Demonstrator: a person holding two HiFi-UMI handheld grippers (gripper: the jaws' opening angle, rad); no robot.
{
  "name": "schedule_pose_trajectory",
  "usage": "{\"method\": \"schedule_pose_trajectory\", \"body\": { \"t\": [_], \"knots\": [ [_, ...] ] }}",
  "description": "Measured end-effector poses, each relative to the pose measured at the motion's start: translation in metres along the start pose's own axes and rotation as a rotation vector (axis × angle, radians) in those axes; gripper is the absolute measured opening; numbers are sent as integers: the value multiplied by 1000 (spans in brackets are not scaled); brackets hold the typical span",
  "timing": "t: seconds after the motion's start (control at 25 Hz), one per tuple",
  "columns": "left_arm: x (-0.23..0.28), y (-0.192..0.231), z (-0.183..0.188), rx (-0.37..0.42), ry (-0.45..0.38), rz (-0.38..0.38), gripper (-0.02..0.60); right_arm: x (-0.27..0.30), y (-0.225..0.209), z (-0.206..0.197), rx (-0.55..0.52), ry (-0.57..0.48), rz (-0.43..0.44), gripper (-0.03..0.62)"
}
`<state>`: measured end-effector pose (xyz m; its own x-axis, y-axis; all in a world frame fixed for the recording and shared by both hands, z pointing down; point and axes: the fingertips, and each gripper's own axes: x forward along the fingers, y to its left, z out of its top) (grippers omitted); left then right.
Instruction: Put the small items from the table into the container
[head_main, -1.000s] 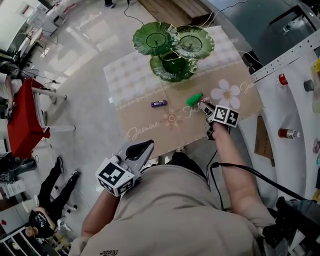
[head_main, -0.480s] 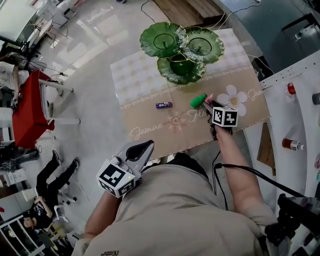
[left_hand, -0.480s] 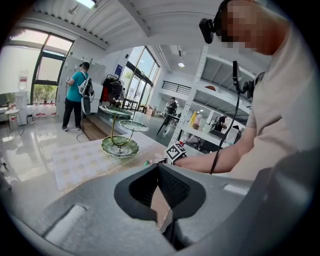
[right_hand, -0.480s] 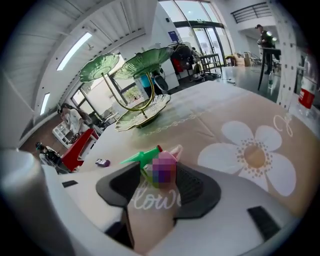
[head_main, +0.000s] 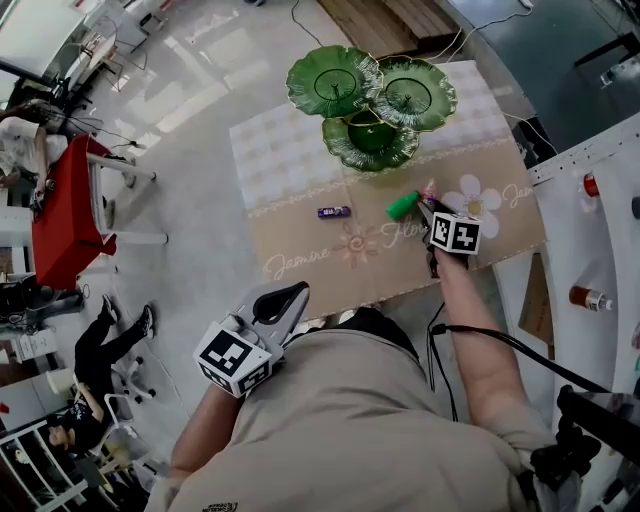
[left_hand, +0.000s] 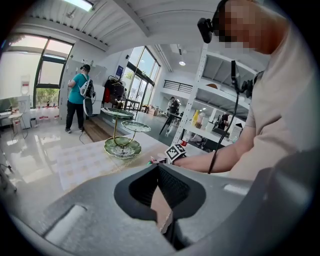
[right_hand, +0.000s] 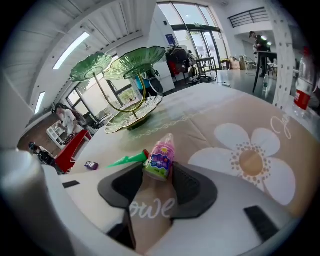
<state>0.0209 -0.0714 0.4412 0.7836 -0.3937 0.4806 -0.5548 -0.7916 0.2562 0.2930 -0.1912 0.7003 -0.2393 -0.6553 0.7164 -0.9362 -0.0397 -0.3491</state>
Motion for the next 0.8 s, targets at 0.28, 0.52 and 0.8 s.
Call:
{"method": "schedule_pose_trajectory", "body": {
  "t": [0.28, 0.52, 0.8],
  "knots": [
    [-2, 4, 2, -22, -7, 13, 8, -1, -2, 0, -78, -3, 13, 178],
    [4, 2, 7, -16, -16, -12, 8, -25, -1, 18, -150, -47, 15, 173],
    [12, -3, 14, -7, -28, -52, 8, -71, 9, 63, -238, -128, 31, 173]
  ]
}}
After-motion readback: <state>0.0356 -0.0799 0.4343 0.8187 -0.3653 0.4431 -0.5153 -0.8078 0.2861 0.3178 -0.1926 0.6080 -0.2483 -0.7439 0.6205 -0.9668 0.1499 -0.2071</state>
